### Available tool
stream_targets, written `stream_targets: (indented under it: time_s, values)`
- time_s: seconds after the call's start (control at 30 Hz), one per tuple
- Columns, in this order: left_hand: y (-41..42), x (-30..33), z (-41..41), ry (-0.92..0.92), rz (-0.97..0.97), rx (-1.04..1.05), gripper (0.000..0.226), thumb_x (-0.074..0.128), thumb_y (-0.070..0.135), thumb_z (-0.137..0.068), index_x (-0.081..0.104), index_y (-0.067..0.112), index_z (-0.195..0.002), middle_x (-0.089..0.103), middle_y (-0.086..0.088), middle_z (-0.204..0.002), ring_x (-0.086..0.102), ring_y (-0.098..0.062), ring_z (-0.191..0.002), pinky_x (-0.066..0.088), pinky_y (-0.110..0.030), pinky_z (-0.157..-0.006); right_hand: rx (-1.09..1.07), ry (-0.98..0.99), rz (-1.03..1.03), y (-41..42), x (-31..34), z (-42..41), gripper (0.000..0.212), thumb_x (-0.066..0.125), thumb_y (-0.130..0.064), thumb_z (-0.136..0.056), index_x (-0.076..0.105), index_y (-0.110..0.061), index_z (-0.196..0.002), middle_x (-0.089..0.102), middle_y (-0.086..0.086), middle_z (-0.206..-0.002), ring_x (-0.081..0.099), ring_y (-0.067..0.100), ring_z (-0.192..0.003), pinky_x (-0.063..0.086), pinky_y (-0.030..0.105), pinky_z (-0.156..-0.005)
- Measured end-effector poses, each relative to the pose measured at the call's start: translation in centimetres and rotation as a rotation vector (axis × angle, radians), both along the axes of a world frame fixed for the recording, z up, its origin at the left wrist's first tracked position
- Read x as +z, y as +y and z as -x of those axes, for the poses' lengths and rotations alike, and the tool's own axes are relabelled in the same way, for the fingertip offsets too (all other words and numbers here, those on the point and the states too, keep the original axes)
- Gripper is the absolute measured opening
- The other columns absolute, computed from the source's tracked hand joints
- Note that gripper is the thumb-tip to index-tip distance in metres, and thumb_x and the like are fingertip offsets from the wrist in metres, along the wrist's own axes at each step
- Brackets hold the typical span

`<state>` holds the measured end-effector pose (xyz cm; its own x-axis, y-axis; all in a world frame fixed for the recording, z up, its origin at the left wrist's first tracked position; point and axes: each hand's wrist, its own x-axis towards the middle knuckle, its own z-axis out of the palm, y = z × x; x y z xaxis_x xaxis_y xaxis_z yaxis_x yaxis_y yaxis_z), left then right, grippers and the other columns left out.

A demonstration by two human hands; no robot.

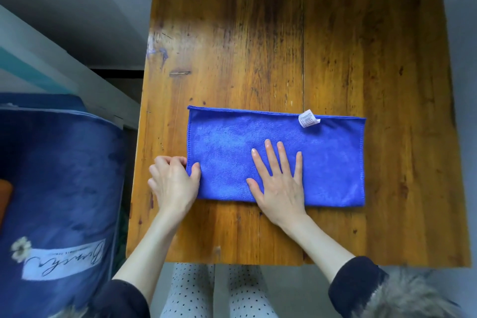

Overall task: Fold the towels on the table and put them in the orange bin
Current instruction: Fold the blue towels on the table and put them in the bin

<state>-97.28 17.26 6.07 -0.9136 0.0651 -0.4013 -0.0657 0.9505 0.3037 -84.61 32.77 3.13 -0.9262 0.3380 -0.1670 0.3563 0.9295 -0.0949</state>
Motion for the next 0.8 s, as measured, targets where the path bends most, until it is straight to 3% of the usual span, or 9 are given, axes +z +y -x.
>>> stream_targets:
  time_s: [0.1, 0.2, 0.33, 0.47, 0.6, 0.7, 0.8]
  values:
    - [-0.1, 0.3, 0.6, 0.047, -0.024, -0.045, 0.023, 0.057, 0.030, -0.088, 0.060, 0.010, -0.100, 0.051, -0.012, -0.112, 0.038, -0.032, -0.111, 0.029, -0.042, -0.092, -0.018, 0.006, -0.006, -0.2, -0.2, 0.1, 0.059, 0.031, -0.050, -0.092, 0.031, -0.024, -0.145, 0.025, 0.008, -0.154, 0.018, 0.030, -0.143, 0.018, 0.061, -0.111]
    - [-0.6, 0.8, 1.2, 0.119, -0.106, -0.100, 0.015, 0.053, 0.025, -0.089, 0.056, 0.010, -0.094, 0.059, -0.010, -0.092, 0.050, -0.033, -0.094, 0.034, -0.043, -0.083, -0.034, 0.014, -0.012, -0.4, -0.2, 0.8, 0.059, 0.032, -0.050, -0.092, 0.031, -0.024, -0.145, 0.025, 0.008, -0.154, 0.018, 0.030, -0.143, 0.016, 0.061, -0.112]
    - [-0.4, 1.2, 3.8, 0.046, -0.330, 0.028, 0.011, 0.053, 0.021, -0.091, 0.046, 0.013, -0.094, 0.057, -0.005, -0.089, 0.052, -0.028, -0.083, 0.035, -0.032, -0.069, -0.063, 0.042, 0.011, -0.9, 0.0, 3.6, 0.059, 0.035, -0.048, -0.090, 0.035, -0.023, -0.143, 0.029, 0.008, -0.152, 0.022, 0.031, -0.142, 0.013, 0.061, -0.111]
    - [-0.4, 1.1, 6.5, -0.077, -0.298, 0.093, 0.017, 0.058, 0.024, -0.089, 0.045, 0.015, -0.094, 0.052, 0.001, -0.091, 0.048, -0.017, -0.082, 0.033, -0.023, -0.056, -0.092, 0.041, 0.027, -1.3, 0.2, 5.3, 0.058, 0.034, -0.047, -0.090, 0.036, -0.023, -0.143, 0.029, 0.007, -0.152, 0.022, 0.030, -0.142, 0.010, 0.060, -0.111]
    - [-0.8, 1.1, 6.5, -0.253, -0.313, 0.156, 0.042, 0.073, 0.030, -0.079, 0.045, 0.015, -0.106, 0.055, -0.003, -0.096, 0.054, -0.015, -0.080, 0.037, -0.023, -0.054, -0.088, 0.043, 0.028, -1.2, 0.2, 5.1, 0.058, 0.037, -0.048, -0.090, 0.036, -0.024, -0.143, 0.029, 0.007, -0.153, 0.022, 0.029, -0.142, 0.012, 0.060, -0.111]
    - [-0.7, 1.4, 6.6, -0.314, -0.353, 0.176, 0.041, 0.075, 0.027, -0.077, 0.051, 0.015, -0.109, 0.059, -0.002, -0.091, 0.056, -0.010, -0.073, 0.039, -0.021, -0.052, -0.092, 0.025, 0.031, -1.2, 0.1, 5.1, 0.058, 0.036, -0.048, -0.091, 0.034, -0.024, -0.144, 0.027, 0.006, -0.153, 0.021, 0.029, -0.142, 0.012, 0.060, -0.111]
    - [-0.7, 2.0, 7.1, -0.370, -0.365, 0.128, 0.031, 0.072, 0.021, -0.080, 0.059, 0.012, -0.107, 0.063, -0.004, -0.100, 0.060, -0.014, -0.080, 0.046, -0.022, -0.060, -0.093, 0.006, 0.028, -1.2, 0.1, 5.2, 0.058, 0.033, -0.049, -0.092, 0.033, -0.025, -0.144, 0.026, 0.006, -0.154, 0.020, 0.029, -0.143, 0.012, 0.060, -0.112]
